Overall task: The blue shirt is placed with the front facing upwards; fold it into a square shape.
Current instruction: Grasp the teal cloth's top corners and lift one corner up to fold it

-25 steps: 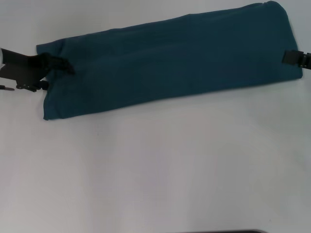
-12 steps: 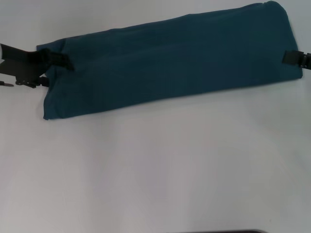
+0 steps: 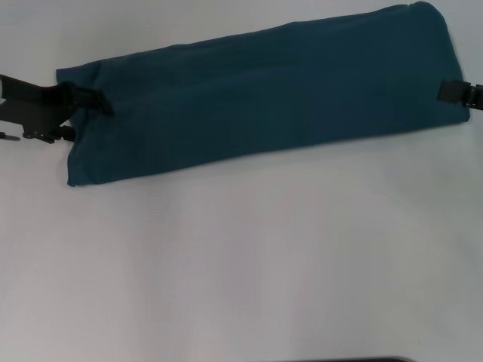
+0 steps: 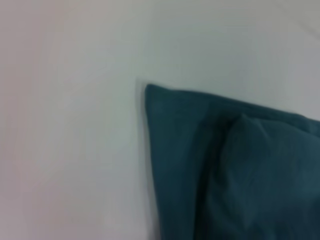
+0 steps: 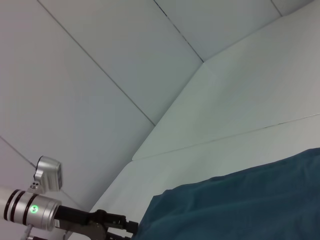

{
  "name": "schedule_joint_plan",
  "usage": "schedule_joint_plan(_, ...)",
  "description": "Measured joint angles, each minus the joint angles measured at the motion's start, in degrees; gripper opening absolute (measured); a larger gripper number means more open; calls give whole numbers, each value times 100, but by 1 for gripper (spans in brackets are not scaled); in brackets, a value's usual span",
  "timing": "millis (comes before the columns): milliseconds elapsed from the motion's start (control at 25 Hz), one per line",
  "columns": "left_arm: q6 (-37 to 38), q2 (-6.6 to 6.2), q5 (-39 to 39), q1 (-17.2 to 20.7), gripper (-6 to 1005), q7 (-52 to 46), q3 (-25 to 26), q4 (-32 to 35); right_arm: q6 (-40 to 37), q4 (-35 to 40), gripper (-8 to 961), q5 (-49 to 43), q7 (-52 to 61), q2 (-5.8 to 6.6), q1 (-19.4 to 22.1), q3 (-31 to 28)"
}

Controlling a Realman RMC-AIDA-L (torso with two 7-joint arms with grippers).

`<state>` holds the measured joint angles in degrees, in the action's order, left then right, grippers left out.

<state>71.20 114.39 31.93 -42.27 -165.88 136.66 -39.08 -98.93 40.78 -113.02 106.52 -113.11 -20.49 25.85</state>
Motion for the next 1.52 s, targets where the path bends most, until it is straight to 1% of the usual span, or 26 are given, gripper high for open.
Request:
schedule_joint_plan(200, 84, 11, 8, -109, 860, 80, 0, 143, 7, 0, 925, 0, -13, 0, 1, 15)
schedule_joint_plan(560, 258, 44, 87, -336, 861, 118, 10, 165, -38, -7, 920, 0, -33, 0, 17, -22)
schedule_joint_plan(720, 500, 12, 45, -404, 860, 157, -3, 144, -38, -55, 918, 0, -45, 8, 33, -33)
schedule_joint_plan(1040, 620, -3, 71, -408, 674, 222, -8, 34, -9, -71, 915, 0, -51, 15, 28, -41)
schedule_joint_plan(1520, 622, -14, 41, -446, 201, 223, -36, 23, -18, -71, 908, 0, -47, 9, 16, -46)
